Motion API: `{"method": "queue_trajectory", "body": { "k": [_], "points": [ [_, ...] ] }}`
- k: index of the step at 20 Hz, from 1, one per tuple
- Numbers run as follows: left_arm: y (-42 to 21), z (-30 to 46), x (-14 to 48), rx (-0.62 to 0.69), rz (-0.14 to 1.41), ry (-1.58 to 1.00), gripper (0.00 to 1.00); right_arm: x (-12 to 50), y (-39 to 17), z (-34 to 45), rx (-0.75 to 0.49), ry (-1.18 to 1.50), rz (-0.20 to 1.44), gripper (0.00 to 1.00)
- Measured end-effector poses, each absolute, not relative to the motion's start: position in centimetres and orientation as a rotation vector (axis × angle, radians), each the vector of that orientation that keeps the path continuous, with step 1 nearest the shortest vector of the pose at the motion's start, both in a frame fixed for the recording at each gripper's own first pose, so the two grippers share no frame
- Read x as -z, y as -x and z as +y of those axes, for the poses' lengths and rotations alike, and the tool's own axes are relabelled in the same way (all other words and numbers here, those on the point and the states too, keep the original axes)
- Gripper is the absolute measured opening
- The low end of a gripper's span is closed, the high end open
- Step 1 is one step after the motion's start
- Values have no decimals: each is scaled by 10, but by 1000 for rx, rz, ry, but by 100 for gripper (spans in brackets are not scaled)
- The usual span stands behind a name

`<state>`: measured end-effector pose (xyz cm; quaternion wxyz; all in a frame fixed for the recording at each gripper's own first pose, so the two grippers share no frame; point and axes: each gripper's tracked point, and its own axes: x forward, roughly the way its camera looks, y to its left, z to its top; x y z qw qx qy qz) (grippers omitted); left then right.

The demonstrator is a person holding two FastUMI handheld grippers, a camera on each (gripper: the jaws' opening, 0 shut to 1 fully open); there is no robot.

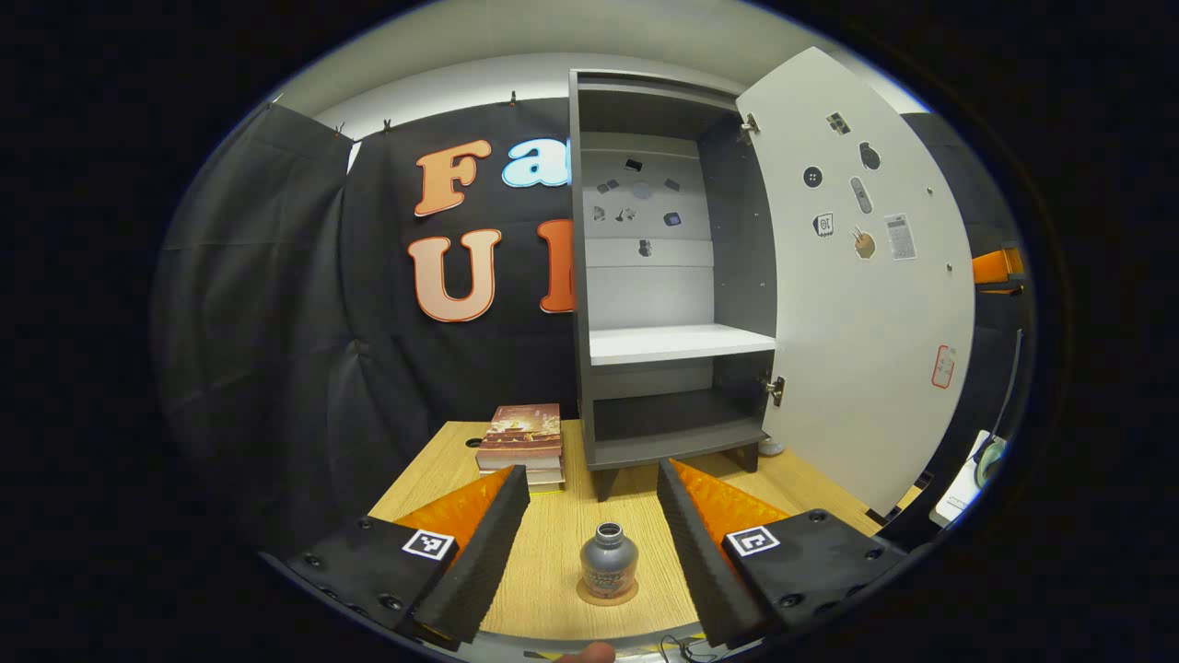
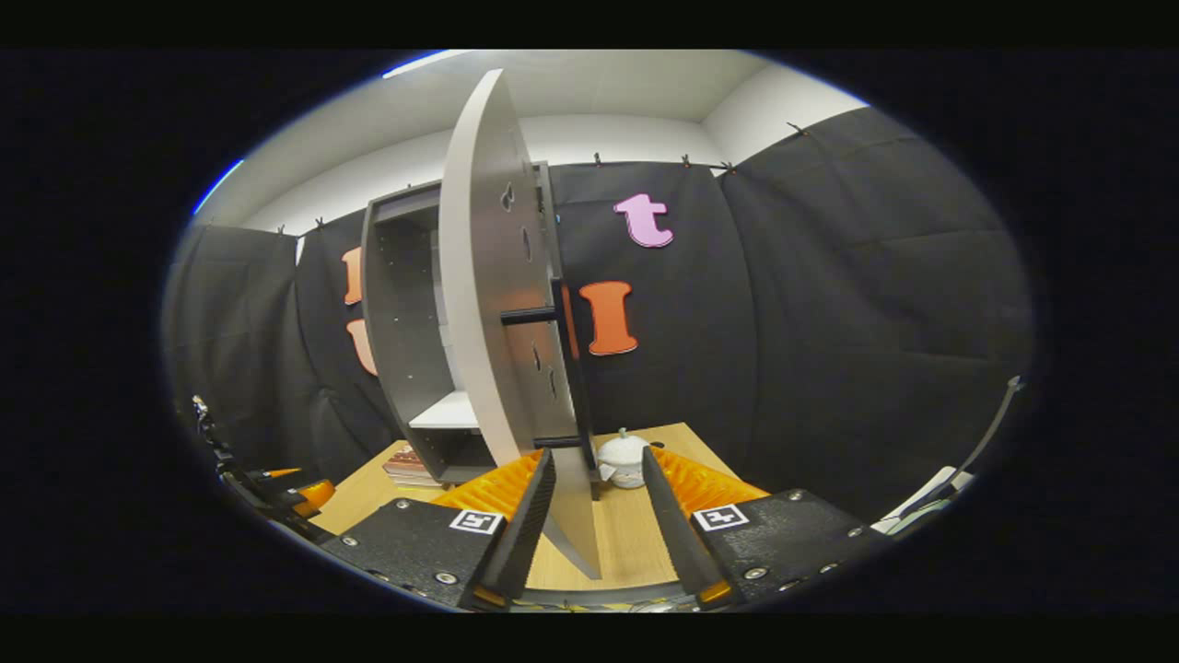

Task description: Open the cabinet door with the right hand, grasp the bottle in the cabinet with the left hand and place it on the coaster, then close the cabinet door with the right hand.

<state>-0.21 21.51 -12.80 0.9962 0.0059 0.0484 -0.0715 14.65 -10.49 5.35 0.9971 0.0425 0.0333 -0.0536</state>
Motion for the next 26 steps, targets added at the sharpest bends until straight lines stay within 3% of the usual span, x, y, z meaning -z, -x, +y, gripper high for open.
{"method": "queue_trajectory", "body": {
  "k": [7,21,22,23,24,25,26],
  "points": [
    [-9,217,123,152,97,6,92,-49,-156,-53,-21,-145,57,61],
    [-5,288,129,8,106,5,92,-50,-198,20,-172,-158,45,63],
    [-7,292,131,1,111,8,92,-49,-201,27,-187,-159,49,57],
    [-9,297,131,-4,115,12,92,-48,-206,35,-203,-164,49,58],
    [-11,300,130,-9,116,17,92,-46,-210,44,-219,-168,52,74],
    [-13,304,131,-14,115,22,92,-47,-216,52,-235,-174,51,60],
    [-15,307,130,-17,114,26,92,-46,-224,61,-251,-176,53,62]
  ]
}}
